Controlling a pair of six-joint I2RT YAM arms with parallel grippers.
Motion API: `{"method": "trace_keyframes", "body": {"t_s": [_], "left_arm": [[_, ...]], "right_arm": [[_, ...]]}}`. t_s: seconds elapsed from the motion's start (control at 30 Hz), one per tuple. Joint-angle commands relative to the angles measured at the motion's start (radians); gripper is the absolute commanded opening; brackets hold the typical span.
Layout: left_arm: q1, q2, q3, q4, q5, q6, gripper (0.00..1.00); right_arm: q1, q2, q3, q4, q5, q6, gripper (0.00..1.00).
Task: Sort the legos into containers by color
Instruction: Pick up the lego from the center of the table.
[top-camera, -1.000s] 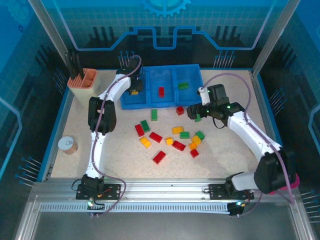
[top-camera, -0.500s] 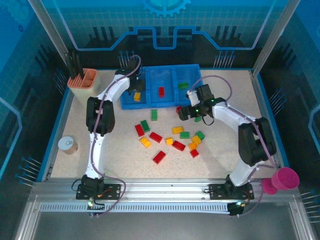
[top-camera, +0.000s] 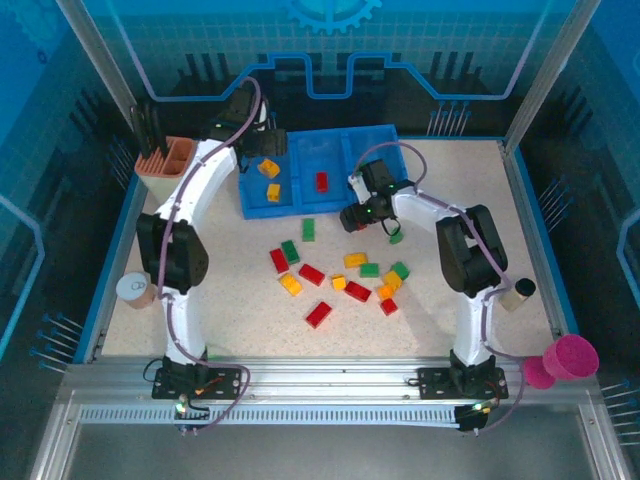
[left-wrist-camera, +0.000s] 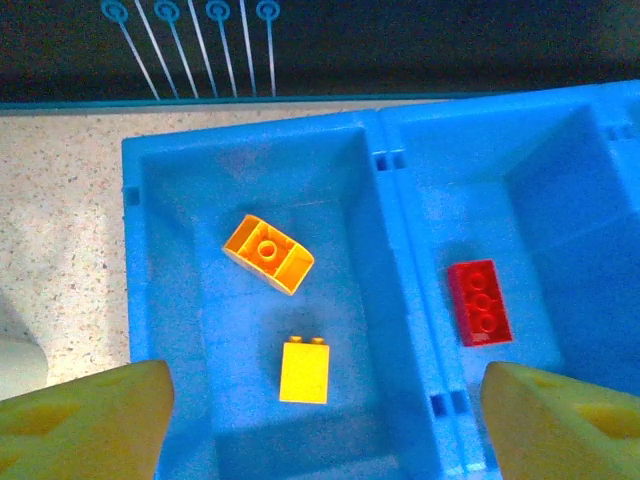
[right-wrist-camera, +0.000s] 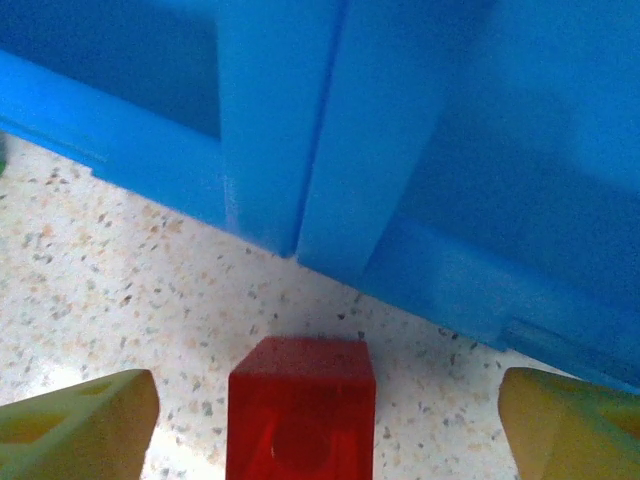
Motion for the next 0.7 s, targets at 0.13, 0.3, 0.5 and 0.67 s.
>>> {"method": "trace_keyframes", "body": {"t_s": [0.13,0.3,0.5,0.67], "left_arm": [[-0.004,-0.141,-0.007,-0.04,0.09,0.005,0.86],[-0.004,-0.192,-0.013,-0.039,0.095,0.019,0.88],[-0.004,-0.245,-0.072,-0.036,0.07,0.049,0.89],[-0.002,-0.314,-0.178,-0.034,0.054,0.062,0.9]], "right_arm": [[0.057,0.109,0.105,-0.122,0.12,-0.009,0.72],[0.072,0.132,0.122,-0.142,0.141,0.008,0.53],[0.089,0.059,0.114,-0.198,0.148,0.001,0.33],[0.094,-0.056,0.172,-0.192,0.119,-0.01,0.3]]}}
